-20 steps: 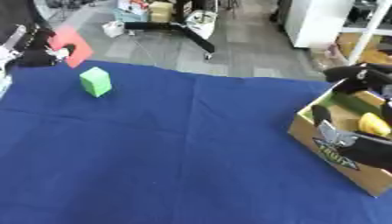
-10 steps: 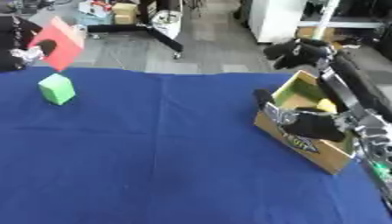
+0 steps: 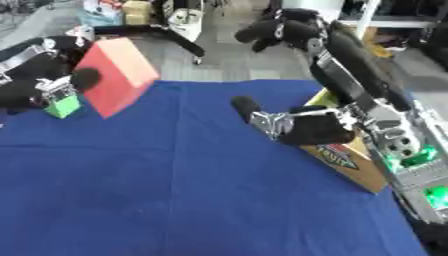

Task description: Pick up the objects with one hand, pass them to the other hand, and then place them into the box on the other side of the table.

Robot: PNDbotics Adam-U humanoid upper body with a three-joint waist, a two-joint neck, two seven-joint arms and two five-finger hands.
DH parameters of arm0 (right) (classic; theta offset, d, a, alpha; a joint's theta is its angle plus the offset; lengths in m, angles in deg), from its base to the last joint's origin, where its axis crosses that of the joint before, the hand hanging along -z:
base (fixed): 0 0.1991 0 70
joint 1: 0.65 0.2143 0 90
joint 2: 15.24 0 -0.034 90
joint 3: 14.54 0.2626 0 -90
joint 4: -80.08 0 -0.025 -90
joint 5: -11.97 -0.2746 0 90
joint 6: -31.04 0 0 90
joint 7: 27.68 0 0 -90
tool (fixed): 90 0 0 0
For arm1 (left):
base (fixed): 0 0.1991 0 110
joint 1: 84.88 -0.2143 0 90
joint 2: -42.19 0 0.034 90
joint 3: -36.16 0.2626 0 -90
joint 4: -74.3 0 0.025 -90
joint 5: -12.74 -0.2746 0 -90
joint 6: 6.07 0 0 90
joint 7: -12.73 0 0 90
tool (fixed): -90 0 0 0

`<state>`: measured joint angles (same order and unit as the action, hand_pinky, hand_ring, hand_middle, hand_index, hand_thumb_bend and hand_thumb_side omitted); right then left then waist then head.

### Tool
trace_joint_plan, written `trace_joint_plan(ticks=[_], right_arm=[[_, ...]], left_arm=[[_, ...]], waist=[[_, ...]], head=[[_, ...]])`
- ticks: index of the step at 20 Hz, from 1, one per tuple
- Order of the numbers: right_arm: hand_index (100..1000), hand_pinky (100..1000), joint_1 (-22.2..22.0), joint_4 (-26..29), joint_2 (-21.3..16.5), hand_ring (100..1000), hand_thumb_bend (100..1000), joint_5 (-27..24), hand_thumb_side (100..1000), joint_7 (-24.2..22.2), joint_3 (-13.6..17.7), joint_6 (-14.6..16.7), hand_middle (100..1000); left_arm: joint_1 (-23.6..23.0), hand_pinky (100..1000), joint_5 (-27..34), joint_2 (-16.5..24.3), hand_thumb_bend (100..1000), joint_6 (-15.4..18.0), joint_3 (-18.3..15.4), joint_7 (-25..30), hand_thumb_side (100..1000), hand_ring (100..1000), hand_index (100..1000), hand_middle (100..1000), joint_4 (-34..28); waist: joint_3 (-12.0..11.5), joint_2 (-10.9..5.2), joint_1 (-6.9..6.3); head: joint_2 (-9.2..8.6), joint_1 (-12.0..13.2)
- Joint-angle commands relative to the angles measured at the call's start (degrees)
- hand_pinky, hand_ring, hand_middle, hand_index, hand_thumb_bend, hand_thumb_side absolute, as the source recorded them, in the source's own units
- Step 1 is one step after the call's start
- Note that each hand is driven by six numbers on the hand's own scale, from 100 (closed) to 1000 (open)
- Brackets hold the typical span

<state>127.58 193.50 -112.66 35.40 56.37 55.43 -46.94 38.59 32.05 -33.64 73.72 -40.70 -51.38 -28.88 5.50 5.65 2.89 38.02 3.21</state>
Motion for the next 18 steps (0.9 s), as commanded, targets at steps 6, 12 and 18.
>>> trace_joint_plan(ticks=[6, 12, 18], right_arm=[[789, 702, 2.6, 1.2, -1.4, 664, 372, 0.0, 304, 4.5, -0.9, 5.6, 684], [846, 765, 3.3, 1.2, -2.8, 744, 476, 0.7, 335, 6.5, -2.5, 9.6, 762], [915, 832, 4.1, 1.2, -3.0, 830, 596, -1.3, 331, 0.9, -4.3, 12.6, 847]], left_arm=[[1.2, 714, 7.9, -2.0, 287, -0.3, 3.2, 8.0, 462, 547, 593, 479, -0.8], [2.3, 726, 11.5, -3.0, 291, -1.7, 5.8, 11.6, 468, 557, 599, 484, -0.4], [3.3, 731, 11.0, -3.1, 288, -2.5, 7.2, 12.5, 467, 567, 600, 485, -0.3]], waist=[[0.2, -0.75, 0.60], [-0.1, -0.71, 0.76], [-0.3, -0.66, 0.91]], head=[[0.41, 0.0], [0.42, 0.1], [0.47, 0.2]])
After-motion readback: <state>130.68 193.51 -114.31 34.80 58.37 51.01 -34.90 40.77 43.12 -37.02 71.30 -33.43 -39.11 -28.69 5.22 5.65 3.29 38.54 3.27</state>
